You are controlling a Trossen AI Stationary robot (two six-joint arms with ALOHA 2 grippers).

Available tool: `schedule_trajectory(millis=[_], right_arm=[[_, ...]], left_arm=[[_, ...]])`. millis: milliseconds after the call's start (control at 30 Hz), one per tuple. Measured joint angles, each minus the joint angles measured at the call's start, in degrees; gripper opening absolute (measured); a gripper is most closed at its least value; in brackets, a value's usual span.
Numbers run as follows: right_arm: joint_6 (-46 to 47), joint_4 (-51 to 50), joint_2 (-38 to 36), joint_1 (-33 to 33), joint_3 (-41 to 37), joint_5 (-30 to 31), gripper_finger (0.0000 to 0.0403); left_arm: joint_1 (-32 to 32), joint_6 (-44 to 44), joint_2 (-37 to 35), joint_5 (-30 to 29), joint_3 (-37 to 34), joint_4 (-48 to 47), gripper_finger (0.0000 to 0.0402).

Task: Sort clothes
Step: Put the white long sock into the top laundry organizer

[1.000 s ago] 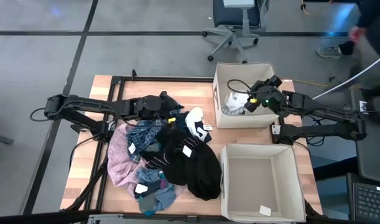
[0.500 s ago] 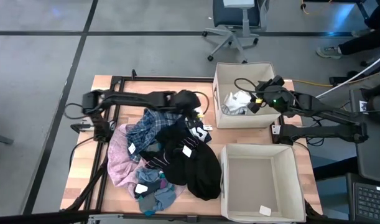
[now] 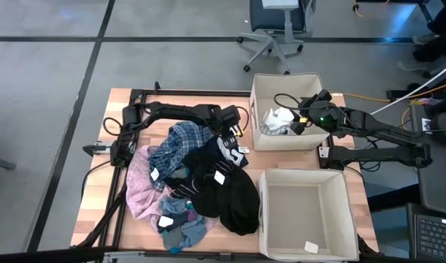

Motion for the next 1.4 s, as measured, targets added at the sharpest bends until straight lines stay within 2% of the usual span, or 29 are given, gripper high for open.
schedule_trajectory(millis=[333,433,600,667,867,1100,1400], right_arm=[[0.00,0.00,0.02,0.00,0.00,0.00,0.0289],[0.00,0.02,0.02,0.00,0.00,0.00,0.0289],[0.00,0.00,0.02,0.00,0.00,0.00,0.0289],[0.00,0.00,0.02,0.00,0.00,0.00,0.0289],[0.00,0.02,0.02,0.00,0.00,0.00,0.0289],[0.00,0.02,0.02,0.04,-0.02,-0.04,0.0289],[1.70,-0.11,0.02,0.00,-0.02,-0.55,0.0289]], left_arm=[[-0.63,7.01,4.89,0.02,0.15,0.66,0.0132],[-1.02,9.73,5.59,0.50,0.26,1.26,0.0102],[-1.52,12.38,5.19,0.83,0.13,1.80,0.0018],[-2.01,13.17,4.40,0.26,-0.04,1.87,0.0011],[-5.06,15.59,-2.91,-5.72,-0.12,1.59,0.0006],[-8.64,18.80,-12.72,-12.19,-0.11,5.72,0.0010],[-11.31,22.25,-20.40,-14.40,-0.07,11.17,0.0015]])
